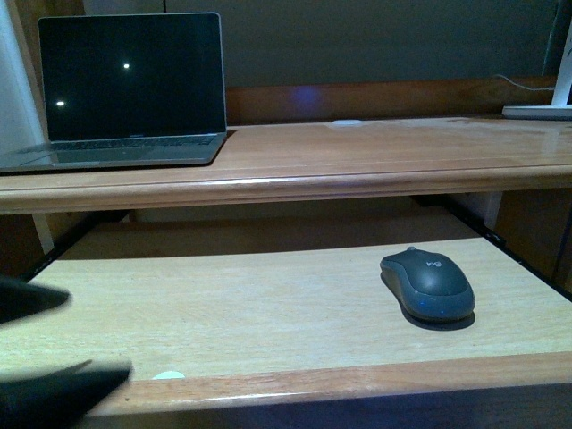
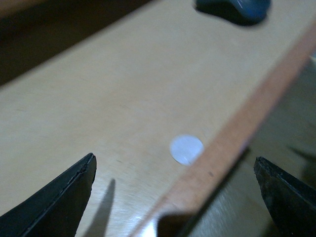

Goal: Place mouse

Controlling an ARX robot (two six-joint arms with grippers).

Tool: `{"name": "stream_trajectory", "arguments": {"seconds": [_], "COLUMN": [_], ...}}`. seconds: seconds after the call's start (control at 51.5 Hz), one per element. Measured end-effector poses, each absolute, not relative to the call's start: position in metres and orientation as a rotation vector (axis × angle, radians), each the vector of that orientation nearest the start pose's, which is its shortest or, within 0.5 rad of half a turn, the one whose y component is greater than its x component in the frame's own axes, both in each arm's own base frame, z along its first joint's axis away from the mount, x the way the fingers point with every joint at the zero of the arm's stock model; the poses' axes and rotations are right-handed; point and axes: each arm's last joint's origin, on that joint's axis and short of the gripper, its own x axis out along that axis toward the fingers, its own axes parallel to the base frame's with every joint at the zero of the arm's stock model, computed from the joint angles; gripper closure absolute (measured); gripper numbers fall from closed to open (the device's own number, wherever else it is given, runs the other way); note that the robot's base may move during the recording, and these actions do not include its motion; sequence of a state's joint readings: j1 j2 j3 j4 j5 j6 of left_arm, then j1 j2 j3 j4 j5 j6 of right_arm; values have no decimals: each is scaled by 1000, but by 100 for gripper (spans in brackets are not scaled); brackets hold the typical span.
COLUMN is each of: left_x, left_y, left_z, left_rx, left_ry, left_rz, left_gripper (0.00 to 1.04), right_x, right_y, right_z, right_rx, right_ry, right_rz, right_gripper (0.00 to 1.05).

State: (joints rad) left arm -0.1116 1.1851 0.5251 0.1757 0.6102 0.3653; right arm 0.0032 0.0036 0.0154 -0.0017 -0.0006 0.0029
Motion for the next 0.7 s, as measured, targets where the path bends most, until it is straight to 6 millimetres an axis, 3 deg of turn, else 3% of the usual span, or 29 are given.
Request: {"name": "stream_trajectory", "arguments": {"seconds": [0.116, 0.213, 0.252, 0.349, 0.427, 0.524, 0.699], "left_x": [213, 190, 173, 139, 111, 99, 98], "left_y": [-37, -34, -35, -26, -17, -13, -3], "left_z": [234, 247, 250, 248, 237, 231, 215], "left_rx": [95, -16, 3, 14, 15, 3, 3], "left_ry": [267, 233, 132, 67, 60, 2, 5], "left_rz": [-590, -474, -339, -92, -2, -12, -23], "left_gripper": [8, 8, 16, 32, 46, 60, 85], "right_x": [97, 97, 97, 97, 97, 97, 97], "right_y": [0, 0, 0, 0, 0, 0, 0], "right_z": [168, 168, 168, 168, 168, 168, 168], "right_rx": [3, 3, 3, 3, 3, 3, 3], "right_ry": [-10, -10, -10, -10, -10, -10, -10], "right_rz": [4, 4, 4, 4, 3, 5, 4], "right_gripper": [7, 7, 7, 7, 7, 7, 7]}}
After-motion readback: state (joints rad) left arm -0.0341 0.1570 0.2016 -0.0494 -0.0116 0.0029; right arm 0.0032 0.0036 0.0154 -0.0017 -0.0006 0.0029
